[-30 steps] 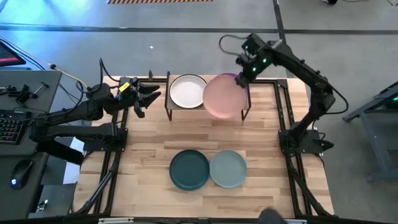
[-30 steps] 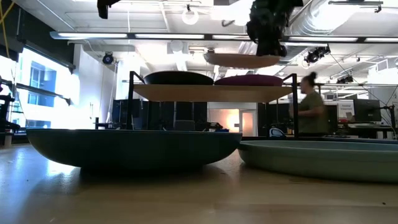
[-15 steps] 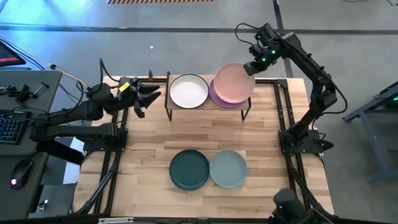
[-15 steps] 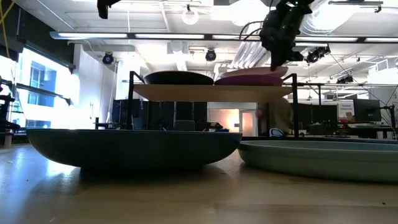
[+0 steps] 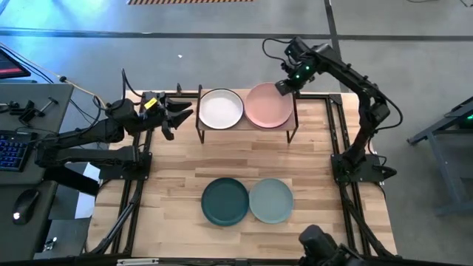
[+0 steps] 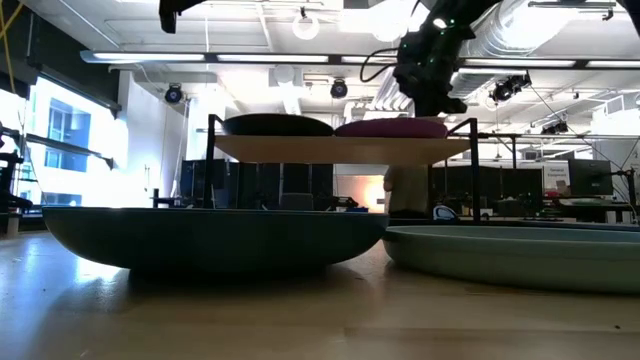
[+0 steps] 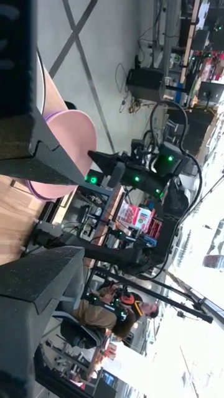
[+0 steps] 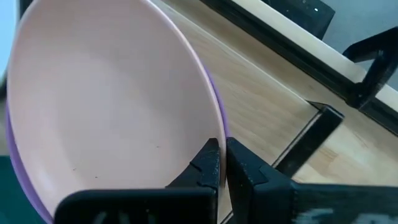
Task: Place and stack plates onto a shelf
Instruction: Stack the light orange on top of the purple plate on the shelf, then adjust the colored stacked plates
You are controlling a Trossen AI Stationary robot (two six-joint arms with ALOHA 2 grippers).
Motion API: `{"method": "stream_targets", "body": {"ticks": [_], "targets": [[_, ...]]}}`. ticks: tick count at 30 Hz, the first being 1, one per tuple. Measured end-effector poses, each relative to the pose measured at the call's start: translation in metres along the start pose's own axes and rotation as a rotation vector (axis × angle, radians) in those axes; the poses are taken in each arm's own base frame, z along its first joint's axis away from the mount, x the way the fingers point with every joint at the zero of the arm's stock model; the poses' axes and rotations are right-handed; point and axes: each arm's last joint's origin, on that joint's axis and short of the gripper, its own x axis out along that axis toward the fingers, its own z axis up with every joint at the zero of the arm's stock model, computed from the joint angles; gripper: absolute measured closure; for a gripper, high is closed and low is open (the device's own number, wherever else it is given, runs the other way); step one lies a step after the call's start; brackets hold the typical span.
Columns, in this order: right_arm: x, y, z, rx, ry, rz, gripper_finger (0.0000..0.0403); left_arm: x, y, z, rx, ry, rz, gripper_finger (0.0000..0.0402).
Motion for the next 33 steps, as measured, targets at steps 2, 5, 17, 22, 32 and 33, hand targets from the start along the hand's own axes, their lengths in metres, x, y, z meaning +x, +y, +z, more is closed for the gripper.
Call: {"method": "stream_targets", "body": {"ticks": [2,5,17,22,32,33], "targets": [[0.001,0.0,0.0,-0.001,0.003,0.001,0.0403,0.0,0.0,0.0,0.0,0.001,0.0,0.0241],[0.001,0.0,0.0,0.0,0.002,0.003,0.0403,0.0,0.0,0.0,0.0,0.0,0.0,0.0241],[0.0,0.002,-0.005,-0.035,0.053,0.083,0.0336,-0.002,0.001,0.002,0.0,-0.022,0.038,0.0241],[-0.004,0.003,-0.007,-0.076,0.048,0.101,0.0266,-0.004,0.001,0.003,-0.001,-0.029,0.038,0.0241],[-0.065,0.005,-0.042,-0.192,-0.122,0.107,0.0211,-0.005,0.005,0.004,0.008,-0.055,0.121,0.0241],[-0.07,0.005,-0.049,-0.202,-0.151,0.107,0.021,-0.005,0.006,0.004,0.009,-0.052,0.13,0.0241]]}}
